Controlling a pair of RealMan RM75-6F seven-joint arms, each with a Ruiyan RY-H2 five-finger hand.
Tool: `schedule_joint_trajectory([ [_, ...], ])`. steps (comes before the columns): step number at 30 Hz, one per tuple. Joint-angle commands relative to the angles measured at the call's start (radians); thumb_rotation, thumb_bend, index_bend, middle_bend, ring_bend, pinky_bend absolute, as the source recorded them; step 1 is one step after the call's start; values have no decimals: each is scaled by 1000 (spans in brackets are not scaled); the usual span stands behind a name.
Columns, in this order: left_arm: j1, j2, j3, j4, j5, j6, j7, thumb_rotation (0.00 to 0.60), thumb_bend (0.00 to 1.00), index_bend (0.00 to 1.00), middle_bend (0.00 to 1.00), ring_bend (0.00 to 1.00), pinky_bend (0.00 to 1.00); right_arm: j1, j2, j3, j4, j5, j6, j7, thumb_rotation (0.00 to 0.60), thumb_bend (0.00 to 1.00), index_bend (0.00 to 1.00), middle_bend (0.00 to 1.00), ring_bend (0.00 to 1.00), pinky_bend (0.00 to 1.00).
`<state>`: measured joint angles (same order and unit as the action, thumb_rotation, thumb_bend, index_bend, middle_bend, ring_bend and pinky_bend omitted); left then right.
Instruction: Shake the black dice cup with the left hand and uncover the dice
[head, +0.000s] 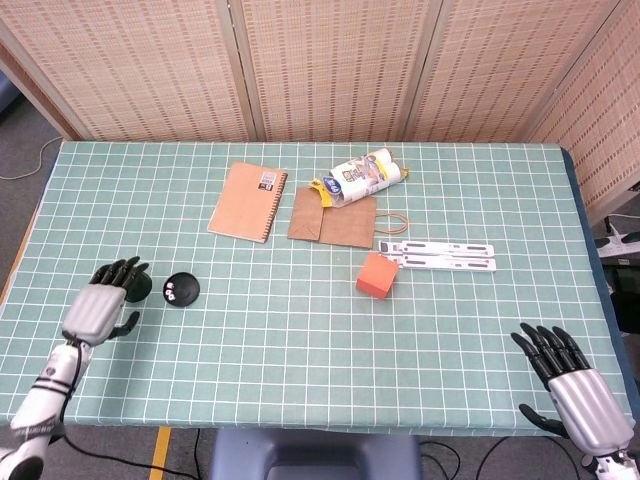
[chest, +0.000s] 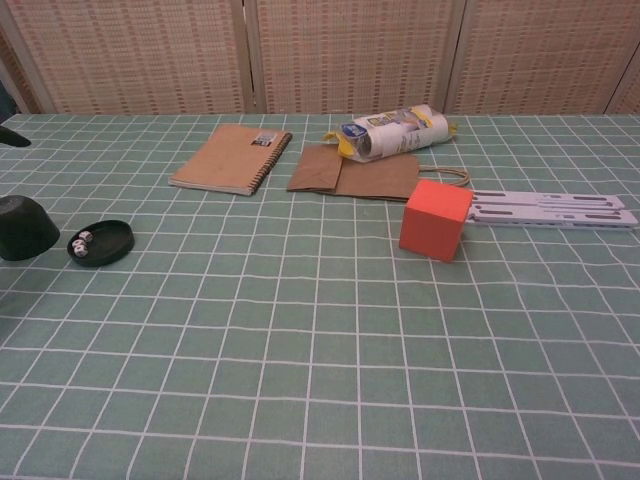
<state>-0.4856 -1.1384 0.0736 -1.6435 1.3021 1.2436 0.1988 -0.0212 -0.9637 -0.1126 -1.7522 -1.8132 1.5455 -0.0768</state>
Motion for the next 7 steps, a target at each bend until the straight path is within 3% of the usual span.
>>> schedule_joint_trajectory([
  [1,316,-20,148,66,420,409,-158,600,418,0,0,0,61,6,-2,0,-4,7,-17,-10,600,79,0,0,0,0],
  [4,338,-31,122,83,427,453,-174,600,420,0,0,0,45,9,-3,-2,-8,14,-29,-11,600,80,0,0,0,0],
  [7,344,-15,113,79,402,428,-183,600,421,0,0,0,45,7,-5,-2,-9,12,-25,-18,600,80,0,0,0,0],
])
